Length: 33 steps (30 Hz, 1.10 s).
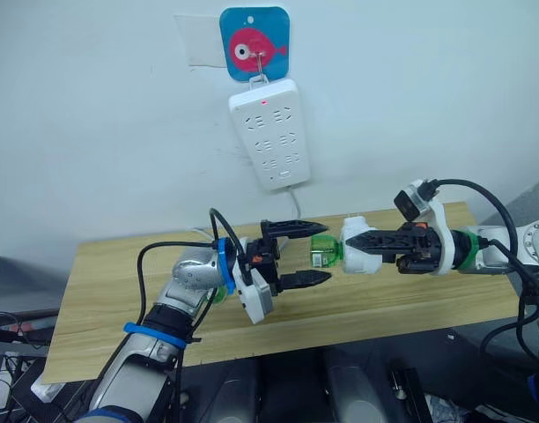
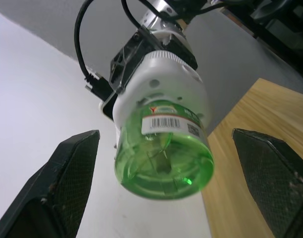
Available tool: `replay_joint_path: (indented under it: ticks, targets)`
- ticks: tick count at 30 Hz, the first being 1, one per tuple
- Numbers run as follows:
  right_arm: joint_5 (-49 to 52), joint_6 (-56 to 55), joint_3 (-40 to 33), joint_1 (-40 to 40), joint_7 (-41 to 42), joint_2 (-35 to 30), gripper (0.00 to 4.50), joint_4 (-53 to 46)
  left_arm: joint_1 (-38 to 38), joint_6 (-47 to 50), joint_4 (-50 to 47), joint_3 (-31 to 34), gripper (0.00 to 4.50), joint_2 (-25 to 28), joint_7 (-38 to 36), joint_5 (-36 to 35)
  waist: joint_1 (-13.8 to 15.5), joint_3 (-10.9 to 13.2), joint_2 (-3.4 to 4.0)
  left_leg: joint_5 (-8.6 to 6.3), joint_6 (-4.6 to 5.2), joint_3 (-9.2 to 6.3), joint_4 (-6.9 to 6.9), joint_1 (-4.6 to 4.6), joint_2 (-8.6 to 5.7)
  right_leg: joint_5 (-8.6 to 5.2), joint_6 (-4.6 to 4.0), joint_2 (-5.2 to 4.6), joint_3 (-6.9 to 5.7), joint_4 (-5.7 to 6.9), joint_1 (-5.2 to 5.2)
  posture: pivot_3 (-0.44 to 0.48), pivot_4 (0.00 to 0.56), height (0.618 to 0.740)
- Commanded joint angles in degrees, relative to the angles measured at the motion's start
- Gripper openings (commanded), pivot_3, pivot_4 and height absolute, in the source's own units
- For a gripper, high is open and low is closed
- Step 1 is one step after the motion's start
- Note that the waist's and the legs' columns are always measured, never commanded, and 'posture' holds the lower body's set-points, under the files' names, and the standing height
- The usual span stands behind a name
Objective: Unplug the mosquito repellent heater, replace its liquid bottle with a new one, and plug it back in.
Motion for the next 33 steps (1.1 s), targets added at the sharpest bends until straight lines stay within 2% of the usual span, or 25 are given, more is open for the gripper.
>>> replay_joint_path:
  ticks: [1,2,5,10,12,15,17,18,21,23,25,29,33]
  targets:
    - [2.1,-0.6,-0.8,0.2,0.3,-0.2,3.05,-2.2,-0.6,-1.3,-0.3,-0.9,4.48,0.7,2.3,0.5,0.0,0.0,0.0,0.0,0.0,0.0,0.0,0.0,0.0,0.0,0.0,0.0,0.0,0.0,0.0,-0.187,0.238,0.74]
    - [2.1,-0.6,-0.8,0.2,0.3,-0.2,3.05,-2.3,-0.7,-1.4,-0.2,-1.2,4.48,1.0,2.7,0.8,0.0,0.0,0.0,0.0,0.0,-0.01,0.0,0.0,0.0,0.0,0.0,0.0,0.0,0.0,0.0,-0.187,0.238,0.74]
    - [2.1,-0.8,-0.7,0.3,0.2,-0.2,3.05,-2.5,-0.9,-1.5,0.1,-2.3,3.89,1.6,3.3,0.6,0.0,0.0,0.0,0.0,0.0,0.0,0.0,0.0,0.0,0.0,0.0,0.02,0.0,0.0,0.0,-0.187,0.238,0.74]
    - [2.1,-0.7,-0.4,0.5,0.1,-0.3,3.05,-2.8,-1.3,-2.0,0.3,-3.4,2.35,2.4,4.7,0.6,-0.1,0.0,0.0,0.0,0.0,-0.01,0.0,0.0,0.0,0.0,0.0,0.02,0.0,0.0,0.0,-0.189,0.244,0.74]
    - [2.1,-0.7,-0.3,0.5,0.1,-0.4,3.05,-3.0,-1.5,-2.1,0.3,-3.8,2.26,2.7,5.2,0.6,-0.1,0.0,0.0,0.0,0.0,-0.01,0.0,0.0,0.0,0.0,0.0,0.02,0.0,0.0,0.0,-0.189,0.244,0.74]
    - [2.1,-0.6,-0.2,0.6,0.0,-0.8,3.05,-3.2,-1.0,3.4,-1.6,-7.2,2.26,4.2,2.0,-5.8,-0.1,0.0,0.0,0.0,0.0,-0.01,0.0,0.0,0.0,0.0,0.0,0.02,0.0,0.0,0.0,-0.189,0.244,0.74]
    - [2.1,-0.5,-0.1,0.5,-0.2,-1.4,3.05,-3.3,1.2,16.5,-6.8,-10.1,2.26,5.8,-3.9,-16.7,-0.1,0.0,0.0,0.0,0.0,-0.03,0.0,0.0,0.0,0.0,0.0,0.02,0.0,0.0,-0.01,-0.19,0.245,0.74]
    - [1.8,-0.3,-0.2,0.4,-0.1,-1.7,3.05,-3.2,2.6,29.4,-11.5,-10.5,2.26,7.0,-5.1,-24.3,-0.3,0.0,0.01,0.0,0.0,-0.03,0.0,-0.01,0.0,0.0,0.0,0.01,0.01,0.0,-0.01,-0.19,0.245,0.74]
    - [0.3,0.4,-0.7,0.0,1.1,-2.5,3.05,-3.3,4.4,67.2,-23.6,-9.8,2.26,11.5,-2.7,-48.0,-0.7,0.0,0.01,0.0,0.0,-0.14,0.0,-0.06,0.02,-0.01,0.0,0.01,0.0,0.03,-0.06,-0.19,0.248,0.74]
    - [-0.9,0.6,-1.0,-0.1,2.0,-2.7,3.05,-3.8,4.1,85.1,-26.4,-7.5,2.26,13.0,1.9,-61.1,-0.9,0.0,0.01,0.0,0.0,-0.24,0.06,-0.08,0.04,-0.01,0.0,0.04,-0.07,0.03,-0.06,-0.183,0.247,0.74]
    - [-1.7,0.8,-1.1,-0.3,2.8,-2.7,3.05,-4.2,3.8,94.8,-27.0,-5.3,2.26,13.2,4.3,-66.6,-1.1,0.0,0.01,0.0,0.0,-0.32,0.08,-0.07,0.03,-0.02,0.01,0.09,-0.11,0.04,-0.04,-0.183,0.247,0.74]
    - [-3.8,1.5,-0.7,-1.2,3.9,-2.5,3.05,-7.0,2.0,121.4,-21.4,-2.0,2.26,15.1,8.2,-89.8,-1.5,0.0,0.01,0.0,0.0,-0.25,0.08,-0.07,0.02,-0.04,0.02,0.23,-0.11,0.13,-0.06,-0.18,0.254,0.74]
    - [-3.5,1.6,-0.5,-1.2,4.5,-2.7,3.05,-7.9,0.9,132.1,-17.4,0.7,2.26,14.7,9.5,-96.5,-1.5,0.0,0.01,0.0,0.0,-0.22,0.08,-0.05,0.0,-0.06,0.03,0.28,-0.1,0.17,-0.08,-0.18,0.257,0.74]
